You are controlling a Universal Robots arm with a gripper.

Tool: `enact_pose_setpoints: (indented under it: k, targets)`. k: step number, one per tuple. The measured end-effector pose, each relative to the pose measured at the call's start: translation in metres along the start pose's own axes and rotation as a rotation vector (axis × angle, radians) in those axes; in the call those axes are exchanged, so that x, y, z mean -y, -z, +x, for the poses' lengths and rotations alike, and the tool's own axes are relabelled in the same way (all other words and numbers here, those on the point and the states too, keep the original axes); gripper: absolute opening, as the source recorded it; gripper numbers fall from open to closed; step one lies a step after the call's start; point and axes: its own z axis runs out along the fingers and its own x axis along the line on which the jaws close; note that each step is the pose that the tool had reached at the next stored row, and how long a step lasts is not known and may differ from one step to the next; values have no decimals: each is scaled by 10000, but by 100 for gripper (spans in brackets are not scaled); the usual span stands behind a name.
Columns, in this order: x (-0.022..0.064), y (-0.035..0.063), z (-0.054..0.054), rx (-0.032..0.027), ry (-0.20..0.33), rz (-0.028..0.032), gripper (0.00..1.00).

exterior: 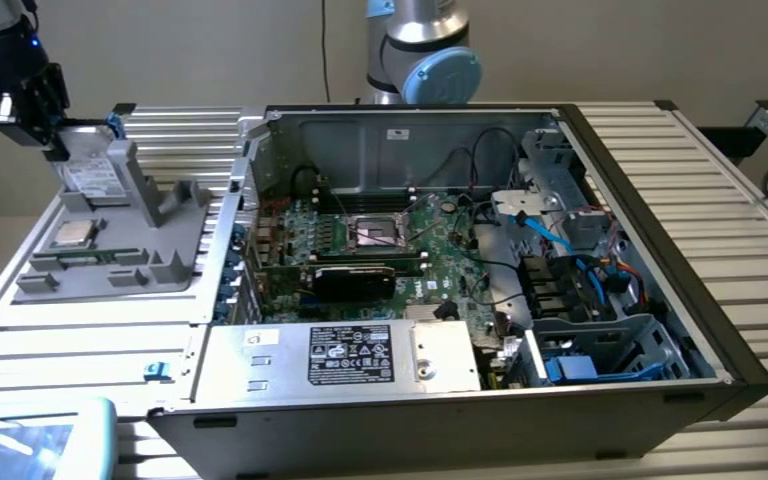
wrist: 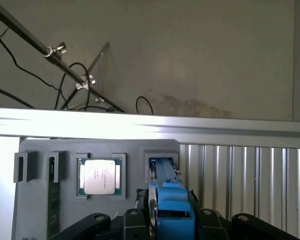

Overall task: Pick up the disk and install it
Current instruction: 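Pick up the disk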

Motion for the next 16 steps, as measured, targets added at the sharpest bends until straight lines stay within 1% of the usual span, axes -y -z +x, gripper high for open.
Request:
enact_pose_setpoints:
  k: [1,7,8,14,16]
  targets:
    - [1,0,0,0,1,8,38]
    - [0,-1,0,1,0,11,38]
    - [-1,-1,0,0,1,19,38]
    - [0,-4,0,-4,23,118,38]
    - [0,-8,0,-4,26,129,38]
